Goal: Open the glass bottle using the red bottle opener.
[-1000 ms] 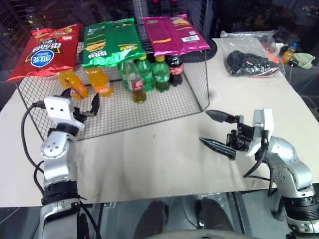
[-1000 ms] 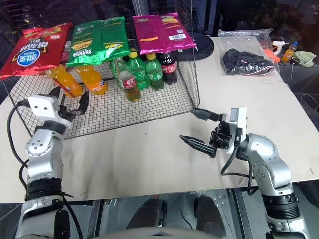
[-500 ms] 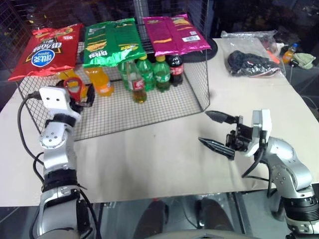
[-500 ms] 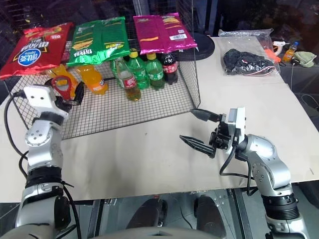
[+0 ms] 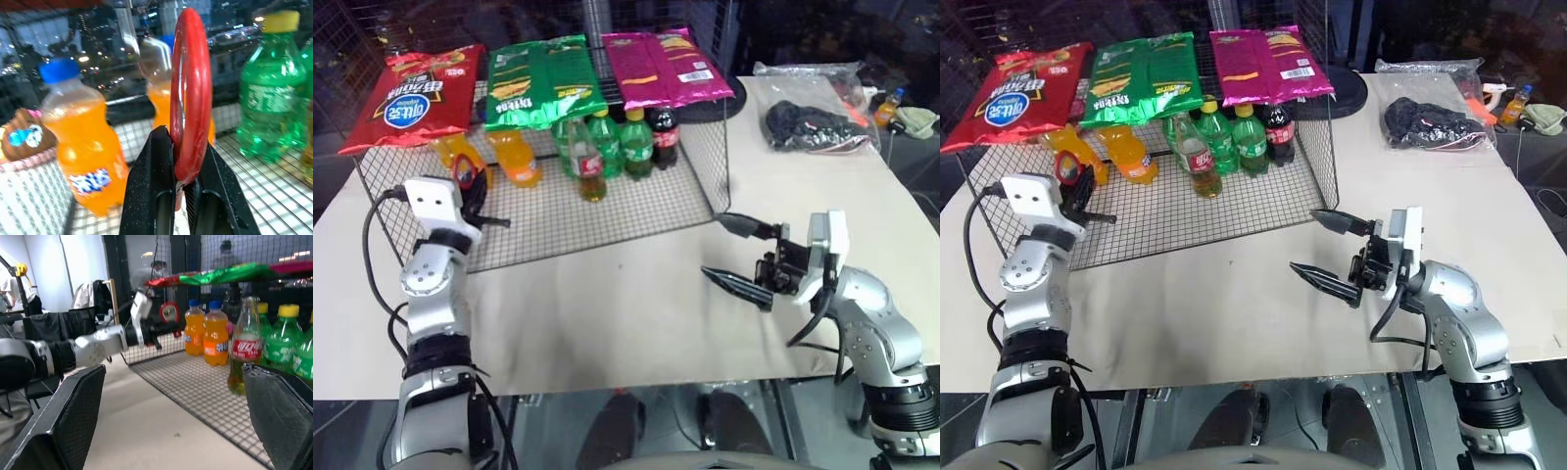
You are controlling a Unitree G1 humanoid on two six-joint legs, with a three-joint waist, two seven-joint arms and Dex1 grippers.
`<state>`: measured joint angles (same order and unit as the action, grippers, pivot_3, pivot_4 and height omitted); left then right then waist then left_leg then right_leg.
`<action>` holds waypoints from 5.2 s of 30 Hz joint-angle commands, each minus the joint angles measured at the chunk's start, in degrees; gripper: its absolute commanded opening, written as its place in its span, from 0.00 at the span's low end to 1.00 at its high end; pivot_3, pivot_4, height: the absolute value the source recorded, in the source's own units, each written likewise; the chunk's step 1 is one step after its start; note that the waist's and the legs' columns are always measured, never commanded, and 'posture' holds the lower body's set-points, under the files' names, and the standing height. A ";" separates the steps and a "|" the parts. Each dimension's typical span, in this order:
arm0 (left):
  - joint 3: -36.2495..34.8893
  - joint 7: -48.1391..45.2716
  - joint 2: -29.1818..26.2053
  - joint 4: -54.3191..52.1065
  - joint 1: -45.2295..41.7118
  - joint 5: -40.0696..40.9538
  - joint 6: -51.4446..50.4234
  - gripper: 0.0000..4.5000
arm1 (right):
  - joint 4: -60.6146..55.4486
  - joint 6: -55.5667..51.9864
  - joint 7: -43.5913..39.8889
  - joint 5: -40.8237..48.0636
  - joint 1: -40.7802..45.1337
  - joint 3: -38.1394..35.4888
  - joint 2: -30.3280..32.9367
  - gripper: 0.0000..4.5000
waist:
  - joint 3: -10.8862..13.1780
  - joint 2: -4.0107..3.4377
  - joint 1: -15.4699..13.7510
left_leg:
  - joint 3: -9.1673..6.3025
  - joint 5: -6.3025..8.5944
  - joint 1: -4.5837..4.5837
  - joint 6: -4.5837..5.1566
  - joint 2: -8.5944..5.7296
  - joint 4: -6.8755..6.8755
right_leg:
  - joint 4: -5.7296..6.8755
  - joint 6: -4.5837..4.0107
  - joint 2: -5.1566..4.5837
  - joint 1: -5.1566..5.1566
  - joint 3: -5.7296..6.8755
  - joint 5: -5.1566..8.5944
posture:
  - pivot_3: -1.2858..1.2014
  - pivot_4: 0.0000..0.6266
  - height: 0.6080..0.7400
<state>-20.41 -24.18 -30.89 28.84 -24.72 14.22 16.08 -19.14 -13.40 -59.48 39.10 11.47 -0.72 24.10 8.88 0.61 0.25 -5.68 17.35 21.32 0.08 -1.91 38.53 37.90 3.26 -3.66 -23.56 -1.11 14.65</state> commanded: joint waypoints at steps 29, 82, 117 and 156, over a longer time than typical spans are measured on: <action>12.40 -17.30 6.16 -42.75 10.71 43.44 -51.98 0.01 | -1.25 -17.90 12.11 -7.53 6.93 8.91 1.80 1.00 | 0.01 -0.03 0.72 | 0.14 0.00 -0.04 -0.01 0.07 0.00 | 0.09 -0.01 0.08 -0.03 -0.17 0.00 | 0.52 0.24 1.00; 8.00 -24.55 4.81 -44.59 13.97 34.50 -48.74 0.99 | 3.50 -49.83 22.21 8.84 14.56 -1.02 2.36 0.00 | 0.02 -0.03 0.41 | 0.10 0.03 0.20 0.07 0.06 0.01 | -0.06 -0.01 0.02 -0.18 -0.13 0.01 | 0.52 0.24 1.00; 9.05 -0.55 14.63 19.83 -20.99 -4.28 6.47 0.99 | -2.81 -16.33 22.70 -9.33 7.97 1.37 0.98 0.00 | 0.00 -0.04 0.75 | -0.10 0.08 0.54 0.14 -0.35 0.52 | 0.09 0.04 -0.01 -0.28 0.14 -0.02 | 0.52 0.24 1.00; 22.46 -18.85 11.76 -40.49 9.77 9.71 -23.76 0.61 | 13.19 12.38 25.69 -27.20 10.60 0.65 -1.42 0.00 | 0.02 -0.08 1.61 | -0.03 0.07 0.50 0.13 -0.07 0.63 | 0.19 0.03 0.02 -0.26 0.01 -0.02 | 0.52 0.24 1.00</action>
<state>2.37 -42.25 -18.80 -7.60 -14.82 22.58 -8.51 -5.27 -2.81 -34.21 11.73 20.92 1.33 22.47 8.90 0.53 1.87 -5.70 17.43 21.81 0.21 -1.97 39.16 38.09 3.29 -3.62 -23.81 -1.11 14.63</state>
